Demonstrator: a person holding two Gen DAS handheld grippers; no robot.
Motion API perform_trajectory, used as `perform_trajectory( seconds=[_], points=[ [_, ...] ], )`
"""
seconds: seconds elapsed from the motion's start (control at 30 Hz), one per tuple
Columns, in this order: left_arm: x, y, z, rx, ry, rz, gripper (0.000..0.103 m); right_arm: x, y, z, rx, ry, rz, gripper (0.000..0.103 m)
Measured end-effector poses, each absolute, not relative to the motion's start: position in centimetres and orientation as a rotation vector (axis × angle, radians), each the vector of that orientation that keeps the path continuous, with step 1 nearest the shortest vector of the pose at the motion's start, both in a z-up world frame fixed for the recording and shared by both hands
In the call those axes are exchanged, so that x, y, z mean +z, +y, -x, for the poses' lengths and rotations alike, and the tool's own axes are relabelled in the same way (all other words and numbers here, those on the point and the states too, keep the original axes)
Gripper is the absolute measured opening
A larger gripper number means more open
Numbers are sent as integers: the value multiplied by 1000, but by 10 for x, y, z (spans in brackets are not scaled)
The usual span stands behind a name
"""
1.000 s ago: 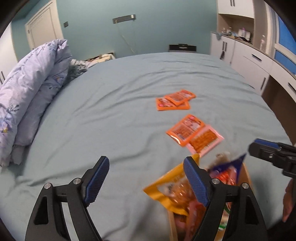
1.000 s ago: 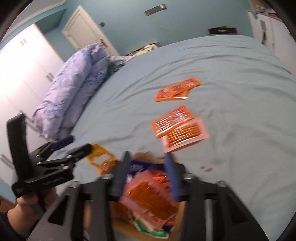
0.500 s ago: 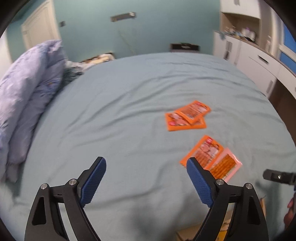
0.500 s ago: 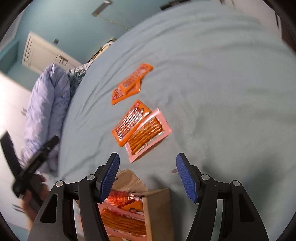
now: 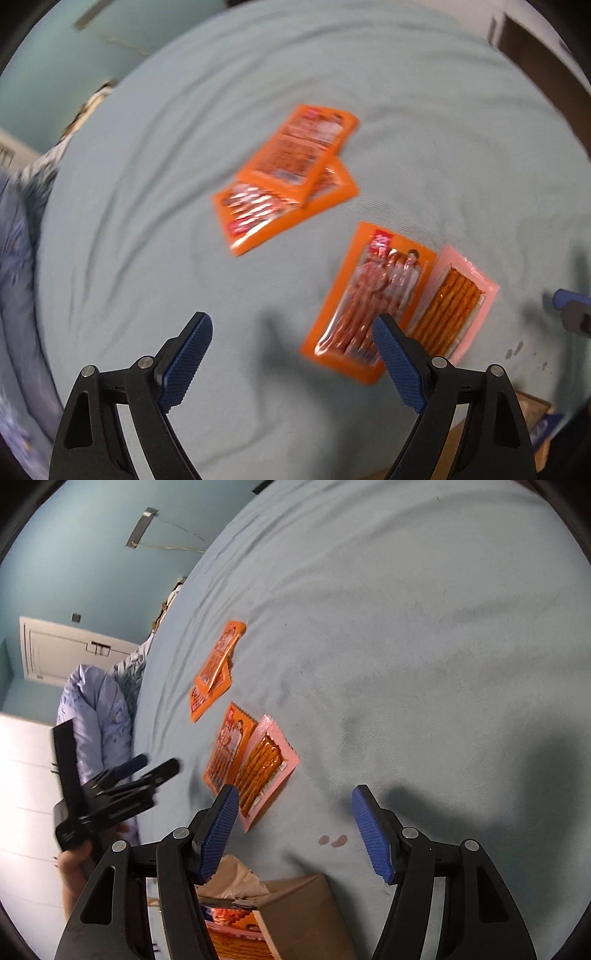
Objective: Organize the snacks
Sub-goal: 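Move the left gripper to an orange sausage pack and grasp it, then drop the left-held pack into the box while right grasps another orange pack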
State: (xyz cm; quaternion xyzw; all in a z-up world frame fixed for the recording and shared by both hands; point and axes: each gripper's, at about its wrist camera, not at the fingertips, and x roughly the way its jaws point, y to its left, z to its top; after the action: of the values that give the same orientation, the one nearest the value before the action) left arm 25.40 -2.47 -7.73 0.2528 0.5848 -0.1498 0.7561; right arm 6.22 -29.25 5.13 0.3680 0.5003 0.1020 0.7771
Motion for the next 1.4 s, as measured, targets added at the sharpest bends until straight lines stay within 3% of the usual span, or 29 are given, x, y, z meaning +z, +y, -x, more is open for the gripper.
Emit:
perform_trajectory(
  seconds=[0.27,0.37,0.43,0.57,0.63,0.7,0.9,1.07,1.23,1.4],
  points=[
    [-126,-38,-271,-416,1542,-429,96,52,-292,-71,222,1085,-768,63],
    [-127,-32,-269,-410,1534,-355,90,48,-289,-75,217,1092,-774,63],
    [-122,-26,-267,-399,1527,-337,66,44,-289,-76,218,1104,-780,63],
    [-108,-22,-262,-414,1527,-343,45,44,-288,-77,226,1109,-778,63],
    [-93,-17,-262,-406,1489,-315,18,45,-285,-77,240,1107,-777,63],
    [-71,-2,-261,-394,1462,-206,8,47,-284,-76,250,1096,-778,63],
    [20,52,-209,-415,1290,-56,8,56,-278,-76,256,1078,-695,63],
    [62,103,-135,-534,1202,101,8,79,-264,-78,240,1036,-588,63],
    [38,110,-56,-637,1190,166,11,65,-257,-99,297,1213,-670,67],
    [-4,82,-38,-653,1317,70,14,40,-239,-133,208,1395,-662,67]
  ],
)
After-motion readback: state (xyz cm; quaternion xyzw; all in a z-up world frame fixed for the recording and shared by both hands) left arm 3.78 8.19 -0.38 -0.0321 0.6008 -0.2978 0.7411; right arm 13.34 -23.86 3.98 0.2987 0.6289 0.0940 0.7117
